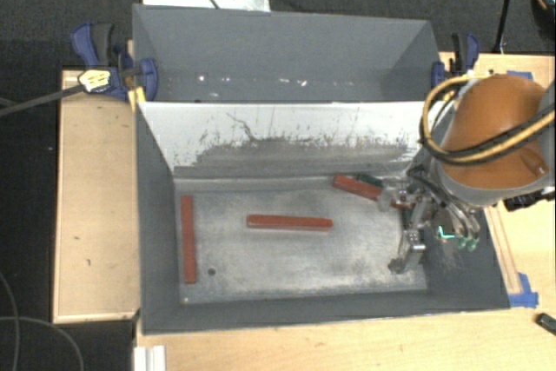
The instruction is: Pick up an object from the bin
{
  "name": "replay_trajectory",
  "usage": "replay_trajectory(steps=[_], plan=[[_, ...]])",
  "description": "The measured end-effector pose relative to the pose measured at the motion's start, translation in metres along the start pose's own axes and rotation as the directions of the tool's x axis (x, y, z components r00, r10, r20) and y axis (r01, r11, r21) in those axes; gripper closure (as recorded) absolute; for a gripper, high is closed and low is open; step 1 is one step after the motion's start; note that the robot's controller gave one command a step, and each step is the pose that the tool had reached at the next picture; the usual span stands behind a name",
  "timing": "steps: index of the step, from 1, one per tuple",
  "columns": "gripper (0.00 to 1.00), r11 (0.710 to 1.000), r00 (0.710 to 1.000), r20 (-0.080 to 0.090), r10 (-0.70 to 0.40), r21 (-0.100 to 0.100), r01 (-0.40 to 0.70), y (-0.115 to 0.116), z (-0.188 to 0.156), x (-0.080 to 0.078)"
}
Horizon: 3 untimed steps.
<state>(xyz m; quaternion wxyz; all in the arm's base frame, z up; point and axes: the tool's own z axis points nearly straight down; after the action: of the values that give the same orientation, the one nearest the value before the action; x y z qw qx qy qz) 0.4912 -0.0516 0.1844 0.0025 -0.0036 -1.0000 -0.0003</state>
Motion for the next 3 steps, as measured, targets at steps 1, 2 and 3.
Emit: replay_trajectory(steps=[1, 2, 3], plan=[[0.00, 0.999, 0.999, 0.001, -0.050, -0.001, 0.050, 0.0403, 0.1179, -0.0494], [1.00, 0.999, 0.999, 0.006, -0.050, 0.001, 0.050, 0.0385, 0.1136, -0.0503], [0.00, 0.999, 0.999, 0.006, -0.052, 0.001, 0.052, 0.0385, 0.1136, -0.0503]])
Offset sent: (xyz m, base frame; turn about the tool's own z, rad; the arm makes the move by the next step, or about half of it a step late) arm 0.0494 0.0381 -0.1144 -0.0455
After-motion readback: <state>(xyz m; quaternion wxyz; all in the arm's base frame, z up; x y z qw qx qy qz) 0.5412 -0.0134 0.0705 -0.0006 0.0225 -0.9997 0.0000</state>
